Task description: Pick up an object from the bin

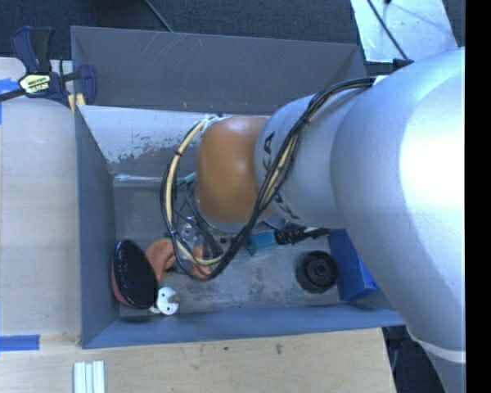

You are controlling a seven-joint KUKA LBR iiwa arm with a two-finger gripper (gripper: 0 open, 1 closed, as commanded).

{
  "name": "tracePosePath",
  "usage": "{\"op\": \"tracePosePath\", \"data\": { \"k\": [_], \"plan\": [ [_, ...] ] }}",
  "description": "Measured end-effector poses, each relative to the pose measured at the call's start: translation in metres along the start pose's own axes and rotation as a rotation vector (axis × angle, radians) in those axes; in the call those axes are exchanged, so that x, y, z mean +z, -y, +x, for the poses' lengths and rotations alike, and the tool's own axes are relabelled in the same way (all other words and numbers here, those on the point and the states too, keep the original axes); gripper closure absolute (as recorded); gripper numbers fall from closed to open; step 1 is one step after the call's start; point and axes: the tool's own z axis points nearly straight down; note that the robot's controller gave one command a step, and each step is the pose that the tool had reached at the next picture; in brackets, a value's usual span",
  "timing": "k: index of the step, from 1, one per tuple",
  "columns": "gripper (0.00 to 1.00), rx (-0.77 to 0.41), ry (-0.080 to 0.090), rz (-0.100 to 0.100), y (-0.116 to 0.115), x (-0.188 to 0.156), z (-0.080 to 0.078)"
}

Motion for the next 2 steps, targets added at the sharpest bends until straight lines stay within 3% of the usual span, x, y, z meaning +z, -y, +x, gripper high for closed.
{"op": "tracePosePath", "data": {
  "k": [2],
  "plan": [
    [1.00,0.001,0.007,-0.004,-0.0009,-0.0238,-0.0018]
  ]
}}
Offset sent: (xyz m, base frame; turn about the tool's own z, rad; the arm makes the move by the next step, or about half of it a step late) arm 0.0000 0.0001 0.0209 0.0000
